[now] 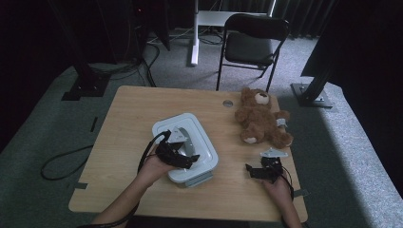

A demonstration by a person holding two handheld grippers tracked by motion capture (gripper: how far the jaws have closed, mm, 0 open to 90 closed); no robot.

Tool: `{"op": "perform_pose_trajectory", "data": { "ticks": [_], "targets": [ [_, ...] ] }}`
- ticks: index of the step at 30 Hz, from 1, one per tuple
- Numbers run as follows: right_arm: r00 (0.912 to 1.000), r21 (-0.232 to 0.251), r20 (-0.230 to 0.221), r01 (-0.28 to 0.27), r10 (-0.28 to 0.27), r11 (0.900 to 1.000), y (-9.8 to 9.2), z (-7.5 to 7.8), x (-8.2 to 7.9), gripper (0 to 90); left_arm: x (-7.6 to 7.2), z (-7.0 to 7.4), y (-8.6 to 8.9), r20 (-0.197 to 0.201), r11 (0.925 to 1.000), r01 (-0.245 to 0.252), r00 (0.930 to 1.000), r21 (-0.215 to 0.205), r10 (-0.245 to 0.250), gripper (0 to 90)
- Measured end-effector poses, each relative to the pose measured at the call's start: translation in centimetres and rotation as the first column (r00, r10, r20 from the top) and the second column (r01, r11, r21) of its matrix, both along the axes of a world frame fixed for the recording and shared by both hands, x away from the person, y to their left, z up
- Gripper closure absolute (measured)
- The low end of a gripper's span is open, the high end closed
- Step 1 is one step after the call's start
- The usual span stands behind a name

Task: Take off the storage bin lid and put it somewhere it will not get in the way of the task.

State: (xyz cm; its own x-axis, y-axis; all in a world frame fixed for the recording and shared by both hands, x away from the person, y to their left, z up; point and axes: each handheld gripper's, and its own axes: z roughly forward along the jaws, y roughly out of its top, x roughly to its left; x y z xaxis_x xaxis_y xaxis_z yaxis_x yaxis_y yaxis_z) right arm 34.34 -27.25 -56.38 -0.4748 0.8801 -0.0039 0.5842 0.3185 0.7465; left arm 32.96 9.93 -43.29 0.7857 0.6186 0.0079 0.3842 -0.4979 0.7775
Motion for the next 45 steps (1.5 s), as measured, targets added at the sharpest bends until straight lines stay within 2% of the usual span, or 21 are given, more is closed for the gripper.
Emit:
{"op": "perform_pose_trajectory", "data": {
  "ticks": [3, 6, 7, 9, 14, 19, 23, 27, 30, 38, 39, 45],
  "targets": [
    [1.0000, 0.000, -0.001, 0.001, -0.001, 1.000, 0.0, 0.0, 0.0, 11.6, -0.1, -0.1, 0.0, 0.007, 0.9992, 0.032, 0.9995, -0.025, -0.032, 35.3],
    [1.0000, -0.001, 0.000, 0.002, -0.002, 1.000, 0.0, 0.0, 0.0, 11.6, -0.1, -0.1, 0.1, 0.009, 0.9993, 0.021, 0.9997, -0.030, -0.021, 42.2],
    [1.0000, -0.001, 0.000, 0.002, -0.002, 1.000, 0.0, 0.0, 0.0, 11.6, 0.0, -0.1, 0.2, 0.007, 0.9990, 0.008, 0.9999, -0.044, -0.008, 46.0],
    [1.0000, 0.000, 0.000, 0.002, -0.002, 1.000, 0.0, 0.0, 0.0, 11.6, 0.0, -0.2, 0.4, 0.015, 0.9990, 0.005, 0.9999, -0.045, -0.004, 53.6],
    [1.0000, 0.000, -0.001, 0.002, -0.002, 1.000, 0.0, 0.0, 0.0, 11.6, 0.0, -0.2, 0.3, 0.012, 0.9987, 0.001, 0.9999, -0.051, -0.001, 55.5],
    [1.0000, 0.000, 0.000, 0.002, -0.002, 1.000, 0.0, 0.0, 0.0, 11.6, 0.0, -0.1, 0.5, -0.014, 0.9960, -0.001, 0.9999, -0.089, 0.000, 61.8],
    [1.0000, 0.000, -0.001, 0.002, -0.002, 1.000, 0.0, 0.0, 0.0, 11.6, -0.1, 0.0, 0.6, -0.023, 0.9947, 0.004, 0.9997, -0.102, -0.007, 65.9],
    [1.0000, 0.001, -0.001, 0.002, -0.002, 1.000, 0.0, 0.0, 0.0, 11.6, -0.8, 0.3, 0.5, 0.006, 0.9952, 0.023, 0.9997, -0.095, -0.023, 68.0],
    [1.0000, 0.000, -0.001, 0.002, -0.002, 1.000, 0.0, 0.0, 0.0, 11.6, -1.1, 0.5, 0.4, 0.008, 0.9942, 0.044, 0.9990, -0.098, -0.043, 68.9],
    [1.0000, 0.001, -0.002, 0.003, -0.003, 1.000, 0.0, 0.0, 0.0, 11.6, -2.1, 1.9, 0.7, 0.035, 0.9898, 0.073, 0.9970, -0.122, -0.070, 76.7],
    [1.0000, 0.002, -0.001, 0.003, -0.003, 1.000, 0.0, 0.0, 0.0, 11.6, -2.3, 2.2, 0.9, 0.040, 0.9878, 0.077, 0.9966, -0.136, -0.072, 77.6],
    [1.0000, 0.002, -0.001, 0.003, -0.003, 1.000, 0.0, 0.0, 0.0, 11.6, -3.1, 3.2, 1.3, 0.063, 0.9846, 0.106, 0.9932, -0.139, -0.098, 81.4]
  ]
}}
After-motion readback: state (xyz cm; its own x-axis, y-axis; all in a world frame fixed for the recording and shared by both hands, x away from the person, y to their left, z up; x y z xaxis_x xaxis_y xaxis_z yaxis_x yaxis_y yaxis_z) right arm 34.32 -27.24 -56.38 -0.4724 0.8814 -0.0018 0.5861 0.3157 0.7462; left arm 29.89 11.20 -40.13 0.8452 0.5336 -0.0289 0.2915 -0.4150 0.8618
